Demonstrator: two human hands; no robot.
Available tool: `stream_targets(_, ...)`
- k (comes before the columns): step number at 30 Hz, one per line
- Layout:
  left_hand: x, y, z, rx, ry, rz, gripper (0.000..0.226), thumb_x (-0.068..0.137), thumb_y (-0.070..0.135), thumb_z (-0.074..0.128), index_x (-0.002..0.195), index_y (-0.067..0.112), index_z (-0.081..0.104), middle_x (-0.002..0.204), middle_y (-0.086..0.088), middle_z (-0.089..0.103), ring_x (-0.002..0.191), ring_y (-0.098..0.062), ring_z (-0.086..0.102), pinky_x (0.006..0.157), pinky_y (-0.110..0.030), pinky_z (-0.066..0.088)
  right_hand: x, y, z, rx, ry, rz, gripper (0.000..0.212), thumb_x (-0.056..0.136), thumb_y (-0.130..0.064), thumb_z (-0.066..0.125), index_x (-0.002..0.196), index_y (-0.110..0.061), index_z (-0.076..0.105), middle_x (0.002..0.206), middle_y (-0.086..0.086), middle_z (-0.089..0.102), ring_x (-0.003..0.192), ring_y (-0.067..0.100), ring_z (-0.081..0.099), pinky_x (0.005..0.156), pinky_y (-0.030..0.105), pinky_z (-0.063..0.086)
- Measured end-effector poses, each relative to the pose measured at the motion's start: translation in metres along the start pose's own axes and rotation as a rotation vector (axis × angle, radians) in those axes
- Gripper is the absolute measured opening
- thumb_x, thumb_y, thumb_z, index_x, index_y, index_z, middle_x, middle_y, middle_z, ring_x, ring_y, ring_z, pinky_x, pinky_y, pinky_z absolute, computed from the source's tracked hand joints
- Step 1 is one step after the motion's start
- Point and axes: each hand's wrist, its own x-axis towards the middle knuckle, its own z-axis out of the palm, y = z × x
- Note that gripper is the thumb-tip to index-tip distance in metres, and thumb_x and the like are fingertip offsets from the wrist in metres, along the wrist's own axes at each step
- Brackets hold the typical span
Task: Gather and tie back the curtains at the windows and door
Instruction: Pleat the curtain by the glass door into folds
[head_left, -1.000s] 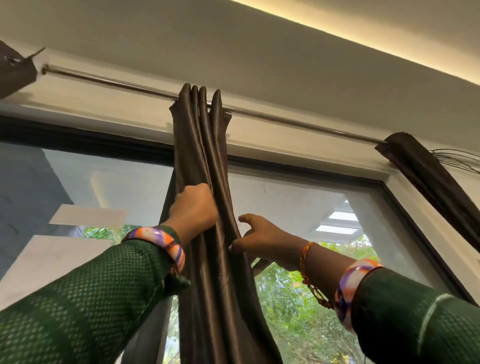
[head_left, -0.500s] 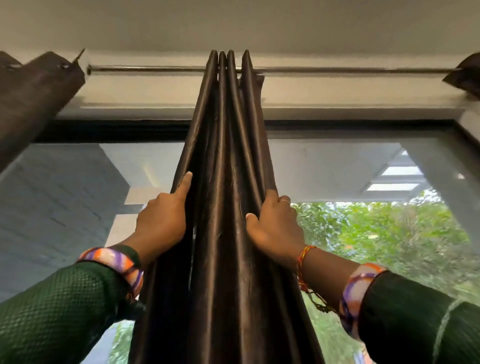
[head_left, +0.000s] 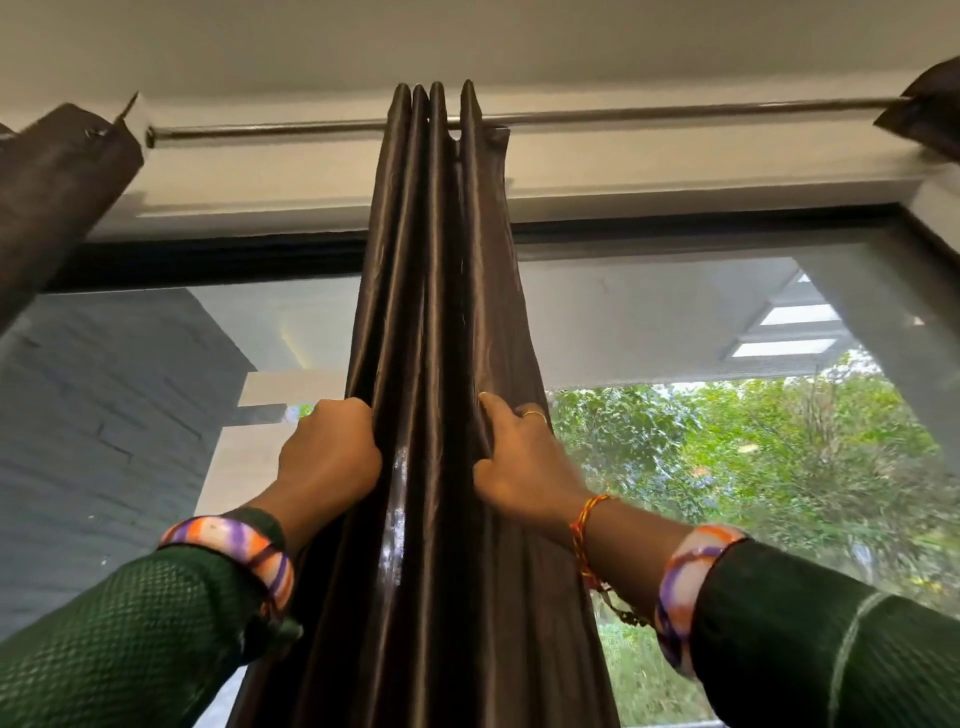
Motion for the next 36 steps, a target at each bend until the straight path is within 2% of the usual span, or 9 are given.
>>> stream_targets(6,0.003,0.002,0.016,0.012,-0.017,-0.005,0.013,0.078,-0.001,0.047,0.081,0.005,0.058,0.096,-0.019,0.059,0.091,-0.039,0.057,0.066,-0.034,0.042,-0.006,0.002,0.006,-0.286,0.171,-0.119,0.064,0.086,-0.017,0.051,0.144,-0.021,0.025,0.149,0.013,0.02,0.137,0.033,0.014,0.107,0.046,0.029)
stream_targets(10,0.003,-0.002,0.032,0.047,-0.015,-0.018,0.018,0.081,0.004,0.049,0.093,0.006,0.063,0.099,-0.02,0.061,0.093,-0.039,0.059,0.07,-0.036,0.045,-0.001,0.009,0.02,-0.46,0.375,-0.51,0.051,0.076,-0.013,0.039,0.123,-0.012,0.058,0.133,0.013,0.054,0.13,0.033,0.043,0.104,0.039,0.029)
stream_targets(13,-0.002,0.0,0.042,0.047,0.004,-0.025,0.018,0.087,0.014,0.049,0.098,0.009,0.061,0.104,-0.018,0.061,0.098,-0.039,0.058,0.072,-0.035,0.043,0.004,0.016,0.031,-0.486,0.266,-0.772,0.055,0.076,-0.015,0.029,0.12,-0.007,0.061,0.127,0.012,0.06,0.127,0.03,0.049,0.108,0.036,0.023)
stream_targets(16,-0.005,0.002,0.052,0.012,0.026,-0.042,0.014,0.089,0.017,0.049,0.094,0.012,0.061,0.103,-0.016,0.062,0.097,-0.037,0.058,0.072,-0.035,0.042,0.007,0.024,0.036,-0.463,0.087,-0.886,0.047,0.084,-0.008,0.039,0.129,-0.003,0.053,0.129,0.015,0.059,0.128,0.031,0.047,0.11,0.034,0.026)
stream_targets(21,-0.016,-0.008,0.059,0.005,0.068,-0.078,0.014,0.078,0.012,0.057,0.09,0.017,0.064,0.094,-0.012,0.062,0.08,-0.031,0.054,0.064,-0.033,0.039,0.009,0.039,0.021,-0.601,-0.137,-0.728,0.028,0.095,-0.023,0.04,0.118,-0.015,0.054,0.108,0.015,0.063,0.104,0.035,0.057,0.079,0.038,0.046)
stream_targets(26,-0.037,-0.026,0.05,0.046,0.065,-0.136,0.038,0.076,0.002,0.055,0.108,0.02,0.065,0.113,-0.015,0.062,0.101,-0.038,0.058,0.075,-0.037,0.046,0.018,0.04,0.03,-0.19,-0.269,-0.478,0.031,0.094,-0.026,0.048,0.114,-0.005,0.06,0.109,0.018,0.065,0.102,0.035,0.062,0.085,0.041,0.052)
stream_targets(30,-0.065,-0.04,0.051,0.11,0.04,-0.202,0.046,0.075,0.0,0.052,0.113,0.021,0.064,0.116,-0.019,0.061,0.104,-0.04,0.058,0.084,-0.041,0.049,0.003,0.033,0.055,0.2,-0.383,-0.21,0.038,0.093,-0.024,0.051,0.118,0.005,0.047,0.089,0.023,0.062,0.071,0.037,0.067,0.051,0.04,0.056)
stream_targets(33,-0.088,-0.045,0.054,0.145,0.005,-0.244,0.048,0.073,-0.003,0.052,0.114,0.021,0.064,0.115,-0.019,0.062,0.105,-0.039,0.057,0.086,-0.041,0.049,-0.014,0.035,0.085,0.264,-0.415,-0.087,0.044,0.088,-0.033,0.059,0.111,0.001,0.042,0.096,0.018,0.055,0.086,0.04,0.066,0.058,0.046,0.059)
stream_targets(36,-0.113,-0.052,0.057,0.162,-0.036,-0.299,0.049,0.073,-0.004,0.052,0.114,0.02,0.064,0.116,-0.018,0.062,0.108,-0.038,0.057,0.09,-0.043,0.05,-0.035,0.03,0.116,0.369,-0.35,0.001,0.069,0.085,-0.034,0.063,0.133,0.002,0.029,0.129,0.021,0.049,0.11,0.042,0.056,0.088,0.047,0.051)
